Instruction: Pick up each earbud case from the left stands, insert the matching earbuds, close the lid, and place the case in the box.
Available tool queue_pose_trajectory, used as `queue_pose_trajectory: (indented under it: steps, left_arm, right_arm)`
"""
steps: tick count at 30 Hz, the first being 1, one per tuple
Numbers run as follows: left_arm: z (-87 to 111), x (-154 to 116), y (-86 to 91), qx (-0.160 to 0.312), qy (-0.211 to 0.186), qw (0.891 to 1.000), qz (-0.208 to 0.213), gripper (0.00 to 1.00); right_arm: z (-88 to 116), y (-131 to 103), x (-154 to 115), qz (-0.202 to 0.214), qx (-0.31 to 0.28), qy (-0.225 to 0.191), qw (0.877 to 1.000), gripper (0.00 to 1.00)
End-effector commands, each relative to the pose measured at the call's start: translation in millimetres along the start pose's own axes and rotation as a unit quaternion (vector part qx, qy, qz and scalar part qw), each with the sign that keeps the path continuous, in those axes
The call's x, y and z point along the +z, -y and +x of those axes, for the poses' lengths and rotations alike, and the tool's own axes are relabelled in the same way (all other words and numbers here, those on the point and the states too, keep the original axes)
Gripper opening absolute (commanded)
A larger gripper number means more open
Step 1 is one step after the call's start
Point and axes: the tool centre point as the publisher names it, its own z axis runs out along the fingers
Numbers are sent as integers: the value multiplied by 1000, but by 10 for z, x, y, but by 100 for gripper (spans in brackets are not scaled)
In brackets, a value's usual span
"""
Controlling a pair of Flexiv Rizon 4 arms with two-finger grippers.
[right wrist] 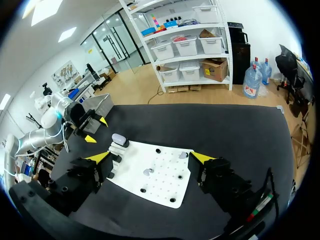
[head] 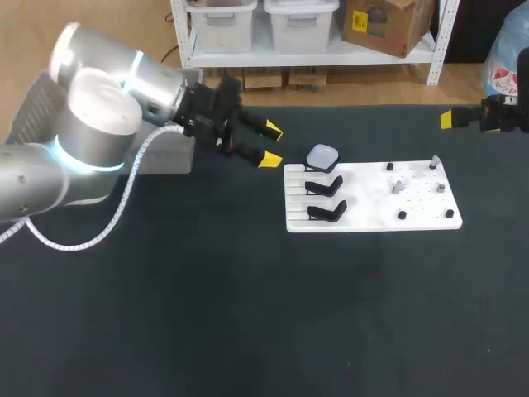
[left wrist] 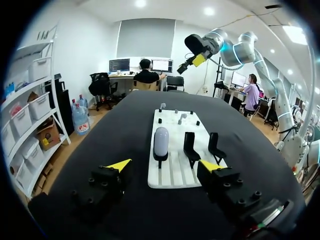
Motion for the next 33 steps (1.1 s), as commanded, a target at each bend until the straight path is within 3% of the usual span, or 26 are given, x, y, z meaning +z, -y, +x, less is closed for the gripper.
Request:
queue_pose_trajectory:
  steps: [1,13,17,33]
  left_arm:
    - [23,86,-14,-2,3,1000,-2,80]
    - [5,315,-35,-3,2,1000,8,69]
    - [32,355,-73,-4,-1,1000,11,61]
    - [-37,532,-172,5,-1,1000,26,62]
  right_arm:
    - [0,-2,0,1,0,0,1000,100]
    - [0,-2,0,1,0,0,1000,100]
    - [0,-2,0,1,0,0,1000,100]
    - [0,-2,0,1,0,0,1000,100]
